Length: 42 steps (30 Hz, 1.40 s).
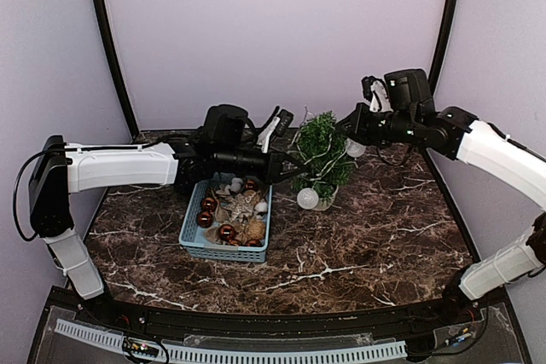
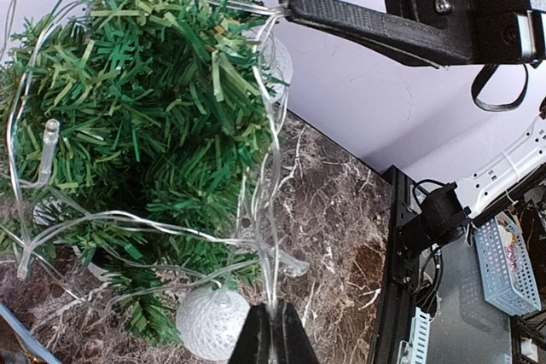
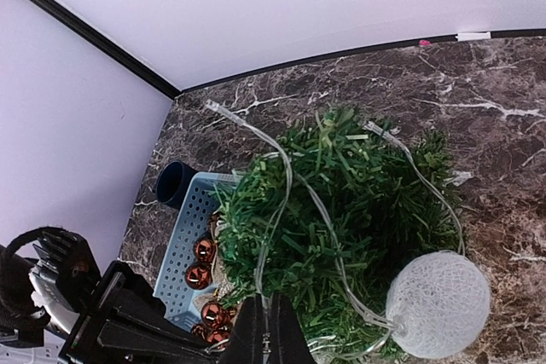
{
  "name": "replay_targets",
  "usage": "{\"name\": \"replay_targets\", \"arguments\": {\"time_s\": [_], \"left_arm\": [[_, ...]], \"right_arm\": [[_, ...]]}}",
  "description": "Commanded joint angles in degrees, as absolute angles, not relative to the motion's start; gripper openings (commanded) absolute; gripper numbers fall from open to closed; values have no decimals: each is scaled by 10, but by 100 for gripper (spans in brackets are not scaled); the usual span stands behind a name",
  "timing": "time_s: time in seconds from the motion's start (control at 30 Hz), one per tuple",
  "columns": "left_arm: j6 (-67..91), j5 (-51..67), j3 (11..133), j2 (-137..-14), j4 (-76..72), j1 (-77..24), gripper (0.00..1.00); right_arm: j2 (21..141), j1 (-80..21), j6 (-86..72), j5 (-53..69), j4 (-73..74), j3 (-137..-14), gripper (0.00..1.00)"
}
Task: Decorate the small christmas tree
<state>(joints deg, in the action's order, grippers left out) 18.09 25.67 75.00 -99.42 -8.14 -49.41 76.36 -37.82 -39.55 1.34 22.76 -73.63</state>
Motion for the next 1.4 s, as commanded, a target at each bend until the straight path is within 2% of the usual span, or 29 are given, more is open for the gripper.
{"name": "replay_targets", "arguments": {"time_s": [0.0, 0.33, 0.5, 1.37], "left_arm": [[168, 227, 774, -961, -64, -496, 0], [182, 217, 801, -975, -43, -472, 0], [194, 228, 815, -994, -28, -449, 0], [208, 233, 869, -1076, -3, -409, 0]], "right_arm": [[717, -376, -404, -44, 214, -725, 0], [666, -376, -420, -99, 244, -698, 0], [657, -380, -429, -75, 240, -670, 0], [721, -437, -462, -87, 188, -624, 0]]}}
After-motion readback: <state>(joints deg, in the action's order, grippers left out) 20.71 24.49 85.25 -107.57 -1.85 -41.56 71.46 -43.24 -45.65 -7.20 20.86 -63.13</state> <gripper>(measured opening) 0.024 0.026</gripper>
